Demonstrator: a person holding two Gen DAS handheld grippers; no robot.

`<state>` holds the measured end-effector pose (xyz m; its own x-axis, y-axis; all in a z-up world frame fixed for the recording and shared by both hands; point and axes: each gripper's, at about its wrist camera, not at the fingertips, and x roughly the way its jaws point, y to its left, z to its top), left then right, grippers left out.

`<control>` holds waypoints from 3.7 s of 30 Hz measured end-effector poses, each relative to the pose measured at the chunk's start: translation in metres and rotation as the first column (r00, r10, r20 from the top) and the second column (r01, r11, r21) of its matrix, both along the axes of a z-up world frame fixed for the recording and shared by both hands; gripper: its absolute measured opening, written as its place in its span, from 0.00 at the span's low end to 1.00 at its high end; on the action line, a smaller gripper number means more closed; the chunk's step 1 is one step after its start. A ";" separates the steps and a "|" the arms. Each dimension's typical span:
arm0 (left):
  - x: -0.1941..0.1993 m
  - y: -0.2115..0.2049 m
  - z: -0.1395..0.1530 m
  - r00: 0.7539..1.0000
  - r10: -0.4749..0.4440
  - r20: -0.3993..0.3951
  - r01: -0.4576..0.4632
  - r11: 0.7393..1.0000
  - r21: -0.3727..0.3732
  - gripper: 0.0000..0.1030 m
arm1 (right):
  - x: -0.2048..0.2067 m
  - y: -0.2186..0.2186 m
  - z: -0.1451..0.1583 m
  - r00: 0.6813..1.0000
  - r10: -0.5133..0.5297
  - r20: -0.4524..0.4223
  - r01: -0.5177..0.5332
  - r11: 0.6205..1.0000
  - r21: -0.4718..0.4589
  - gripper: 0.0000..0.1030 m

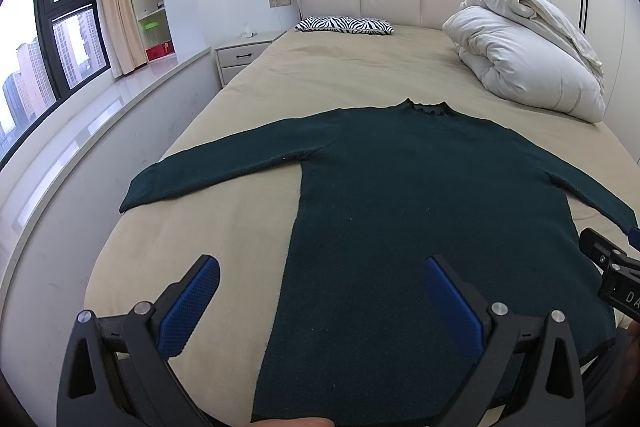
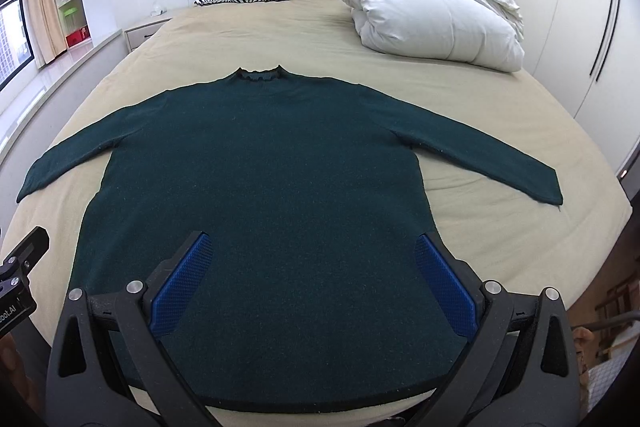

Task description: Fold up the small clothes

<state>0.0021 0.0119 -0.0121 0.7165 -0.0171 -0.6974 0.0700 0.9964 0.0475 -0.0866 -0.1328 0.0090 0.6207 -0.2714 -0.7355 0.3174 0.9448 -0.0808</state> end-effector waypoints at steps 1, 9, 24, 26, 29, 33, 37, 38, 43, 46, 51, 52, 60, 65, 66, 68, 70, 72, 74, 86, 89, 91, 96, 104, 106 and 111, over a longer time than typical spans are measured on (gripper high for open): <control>0.000 -0.001 0.000 1.000 0.001 0.000 -0.001 1.000 0.002 1.00 | 0.000 0.000 0.000 1.000 0.000 0.000 0.000 1.000 0.000 1.00; 0.001 -0.001 0.000 1.000 0.001 -0.001 -0.001 1.000 0.002 1.00 | 0.000 0.000 -0.001 1.000 0.001 -0.001 -0.001 1.000 0.001 1.00; 0.001 -0.001 0.001 1.000 0.000 -0.002 0.000 1.000 0.002 1.00 | -0.001 0.003 -0.009 1.000 0.000 -0.004 0.000 1.000 0.004 1.00; 0.001 -0.001 0.001 1.000 0.001 -0.002 -0.001 1.000 0.002 1.00 | 0.000 0.002 -0.007 1.000 0.000 -0.005 0.000 1.000 0.003 1.00; 0.001 -0.001 0.001 1.000 0.001 -0.003 -0.001 1.000 0.001 1.00 | 0.000 0.002 -0.007 1.000 0.000 -0.005 0.000 1.000 0.003 1.00; 0.001 -0.001 0.002 1.000 0.001 -0.003 -0.001 1.000 0.000 1.00 | -0.001 0.004 -0.010 1.000 0.001 -0.006 -0.001 1.000 0.005 1.00; 0.002 -0.002 0.002 1.000 0.001 -0.003 -0.001 1.000 0.001 1.00 | -0.001 0.002 -0.009 1.000 0.001 -0.007 -0.001 1.000 0.006 1.00; 0.002 -0.001 0.002 1.000 0.001 -0.003 -0.001 1.000 0.001 1.00 | -0.001 0.002 -0.011 1.000 0.002 -0.008 -0.001 1.000 0.006 1.00; 0.002 -0.001 0.002 1.000 0.001 -0.004 -0.001 1.000 0.001 1.00 | -0.003 0.002 -0.014 1.000 0.002 -0.012 -0.002 1.000 0.010 1.00; 0.001 -0.001 0.001 1.000 0.001 -0.003 -0.001 1.000 0.002 1.00 | -0.003 0.002 -0.013 1.000 0.002 -0.012 -0.002 1.000 0.010 1.00; 0.000 0.000 0.001 1.000 0.001 -0.004 -0.001 1.000 0.001 1.00 | -0.003 0.002 -0.013 1.000 0.001 -0.015 -0.001 1.000 0.010 1.00; 0.000 0.000 0.001 1.000 0.000 -0.005 0.000 1.000 0.001 1.00 | -0.003 0.002 -0.013 1.000 0.002 -0.015 -0.002 1.000 0.011 1.00; -0.004 -0.001 -0.005 1.000 -0.004 -0.013 0.004 1.000 0.001 1.00 | -0.001 0.002 -0.012 1.000 0.003 -0.022 -0.003 1.000 0.014 1.00; 0.002 -0.008 -0.009 1.000 -0.003 -0.026 0.003 1.000 0.005 1.00 | 0.001 -0.001 -0.013 1.000 0.003 -0.030 -0.003 1.000 0.018 1.00; 0.002 -0.009 -0.010 1.000 -0.004 -0.030 0.004 1.000 0.006 1.00 | 0.002 -0.003 -0.013 1.000 0.002 -0.031 -0.001 1.000 0.021 1.00; 0.003 -0.011 -0.013 0.999 -0.011 -0.043 0.011 1.000 0.004 1.00 | 0.003 -0.007 -0.014 1.000 -0.001 -0.031 0.002 1.000 0.029 1.00; 0.004 -0.012 -0.017 0.998 -0.020 -0.062 0.020 1.000 0.000 1.00 | 0.004 -0.017 -0.016 1.000 -0.008 -0.025 0.009 0.999 0.049 1.00; 0.006 -0.013 -0.022 0.996 -0.025 -0.084 0.026 1.000 0.005 1.00 | 0.003 -0.036 -0.018 1.000 -0.022 -0.008 0.023 0.996 0.081 1.00; 0.008 -0.016 -0.028 0.993 -0.035 -0.109 0.036 0.999 0.012 1.00 | 0.001 -0.061 -0.020 0.998 -0.054 0.013 0.053 0.993 0.107 1.00; 0.036 -0.030 -0.060 0.926 -0.163 -0.339 0.040 0.939 -0.342 1.00 | -0.086 -0.394 -0.093 0.725 -0.685 0.069 0.510 0.602 0.614 0.95; 0.047 -0.040 -0.064 0.905 -0.198 -0.376 0.038 0.919 -0.392 1.00 | -0.098 -0.446 -0.116 0.675 -0.736 0.048 0.524 0.524 0.671 0.86; 0.052 -0.045 -0.065 0.881 -0.247 -0.404 0.048 0.895 -0.443 1.00 | -0.095 -0.466 -0.120 0.662 -0.747 0.061 0.531 0.525 0.666 0.84; 0.062 -0.059 -0.066 0.860 -0.280 -0.426 0.078 0.898 -0.433 1.00 | -0.068 -0.501 -0.119 0.665 -0.744 0.070 0.535 0.539 0.651 0.74; 0.072 -0.053 -0.070 0.892 -0.309 -0.331 0.128 0.874 -0.470 1.00 | -0.020 -0.527 -0.119 0.692 -0.721 0.025 0.560 0.558 0.613 0.29; 0.077 -0.049 -0.076 0.873 -0.315 -0.373 0.116 0.875 -0.469 1.00 | -0.016 -0.528 -0.117 0.684 -0.729 0.018 0.573 0.553 0.605 0.21; 0.091 -0.035 -0.083 0.858 -0.340 -0.384 0.109 0.852 -0.512 1.00 | 0.003 -0.502 -0.086 0.722 -0.688 0.070 0.562 0.643 0.520 0.07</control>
<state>0.0930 -0.0227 -0.0950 0.2629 -0.5354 -0.8026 0.1925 0.8443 -0.5002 -0.0833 -0.6350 -0.0775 0.5923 -0.3540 -0.7238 0.7928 0.4165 0.4450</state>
